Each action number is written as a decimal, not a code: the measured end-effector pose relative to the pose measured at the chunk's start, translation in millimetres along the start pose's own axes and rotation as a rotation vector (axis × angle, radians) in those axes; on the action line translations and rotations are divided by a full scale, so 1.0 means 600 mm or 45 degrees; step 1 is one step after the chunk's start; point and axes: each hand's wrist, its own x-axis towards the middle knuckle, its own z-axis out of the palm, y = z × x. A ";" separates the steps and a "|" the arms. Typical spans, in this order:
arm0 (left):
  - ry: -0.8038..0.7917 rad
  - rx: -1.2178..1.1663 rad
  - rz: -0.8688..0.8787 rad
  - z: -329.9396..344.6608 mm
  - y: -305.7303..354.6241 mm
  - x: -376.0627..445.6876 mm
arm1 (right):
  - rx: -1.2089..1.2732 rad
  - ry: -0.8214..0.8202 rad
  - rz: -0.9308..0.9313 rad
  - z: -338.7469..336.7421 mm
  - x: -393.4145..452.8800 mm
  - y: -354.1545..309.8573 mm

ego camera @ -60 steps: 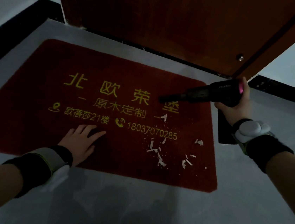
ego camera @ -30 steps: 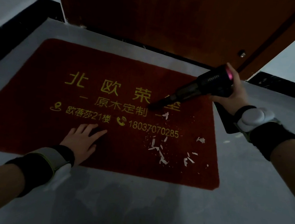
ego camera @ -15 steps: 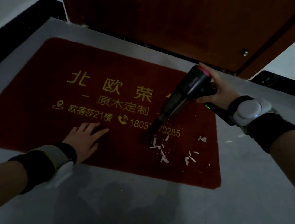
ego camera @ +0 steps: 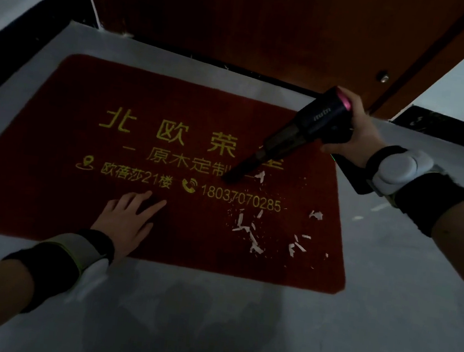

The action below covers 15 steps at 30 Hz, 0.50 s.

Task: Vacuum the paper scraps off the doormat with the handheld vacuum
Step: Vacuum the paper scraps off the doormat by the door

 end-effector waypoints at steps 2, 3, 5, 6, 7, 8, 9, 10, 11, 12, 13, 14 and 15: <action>0.011 0.026 -0.016 0.004 0.001 -0.001 | -0.018 -0.050 0.002 -0.002 -0.001 0.004; 0.007 0.022 -0.018 0.007 0.002 0.000 | -0.046 -0.082 0.007 -0.005 -0.003 0.005; 0.019 -0.013 -0.010 0.009 0.001 0.002 | -0.201 -0.133 0.003 -0.007 -0.003 0.010; 0.035 -0.028 -0.005 0.011 0.000 0.002 | -0.293 -0.156 -0.008 -0.005 -0.002 0.013; 0.046 -0.034 -0.005 0.013 0.000 0.001 | -0.316 -0.190 -0.004 -0.001 -0.005 0.012; 0.046 -0.037 -0.008 0.015 0.000 0.000 | -0.266 -0.234 -0.014 0.005 -0.008 0.009; 0.043 -0.044 -0.010 0.018 0.002 -0.002 | -0.204 -0.280 -0.015 0.012 -0.013 0.006; 0.045 -0.055 -0.018 0.021 0.004 -0.003 | -0.167 -0.318 -0.035 0.018 -0.014 0.003; 0.037 -0.060 -0.025 0.022 0.006 -0.005 | -0.162 -0.343 -0.054 0.024 -0.017 0.000; 0.028 -0.059 -0.029 0.021 0.009 -0.006 | -0.148 -0.352 -0.081 0.029 -0.015 0.001; 0.014 -0.053 -0.029 0.021 0.010 -0.007 | -0.121 -0.346 -0.100 0.031 -0.015 -0.001; 0.000 -0.044 -0.030 0.020 0.011 -0.008 | -0.070 -0.335 -0.102 0.033 -0.009 0.000; -0.013 -0.036 -0.032 0.018 0.013 -0.010 | -0.035 -0.318 -0.086 0.031 -0.006 -0.002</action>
